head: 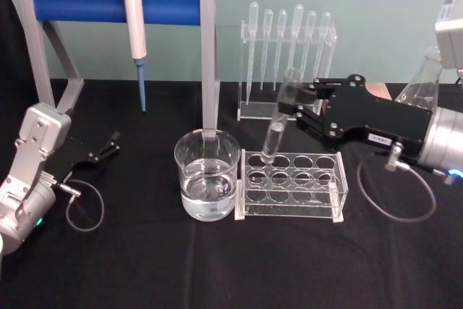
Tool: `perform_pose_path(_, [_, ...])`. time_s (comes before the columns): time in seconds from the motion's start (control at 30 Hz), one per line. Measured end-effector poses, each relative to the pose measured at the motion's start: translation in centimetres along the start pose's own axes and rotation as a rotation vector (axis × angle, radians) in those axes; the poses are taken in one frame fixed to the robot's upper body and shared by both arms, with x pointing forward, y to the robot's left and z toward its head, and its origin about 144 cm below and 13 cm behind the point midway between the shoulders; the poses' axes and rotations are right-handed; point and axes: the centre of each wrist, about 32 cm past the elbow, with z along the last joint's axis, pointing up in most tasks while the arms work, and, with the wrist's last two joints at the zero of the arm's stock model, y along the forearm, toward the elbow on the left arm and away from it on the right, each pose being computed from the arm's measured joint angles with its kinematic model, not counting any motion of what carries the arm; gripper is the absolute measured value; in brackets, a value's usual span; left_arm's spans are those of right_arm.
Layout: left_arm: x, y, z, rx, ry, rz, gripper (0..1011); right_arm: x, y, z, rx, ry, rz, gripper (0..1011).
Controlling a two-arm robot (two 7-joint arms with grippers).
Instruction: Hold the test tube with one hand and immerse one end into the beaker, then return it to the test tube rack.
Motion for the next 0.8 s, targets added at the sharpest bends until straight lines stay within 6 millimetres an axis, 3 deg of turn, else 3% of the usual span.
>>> perform_pose_path(0.3, [0.0, 0.0, 0.0, 0.000, 0.000, 0.000, 1000, 0.1, -0.9, -2.0, -0.038, 0.036, -0.039, 221])
perform_pose_path(0.8, [0.0, 0.0, 0.0, 0.000, 0.000, 0.000, 1000, 0.4, -0.2, -4.3, -0.070, 0.074, -0.053, 218])
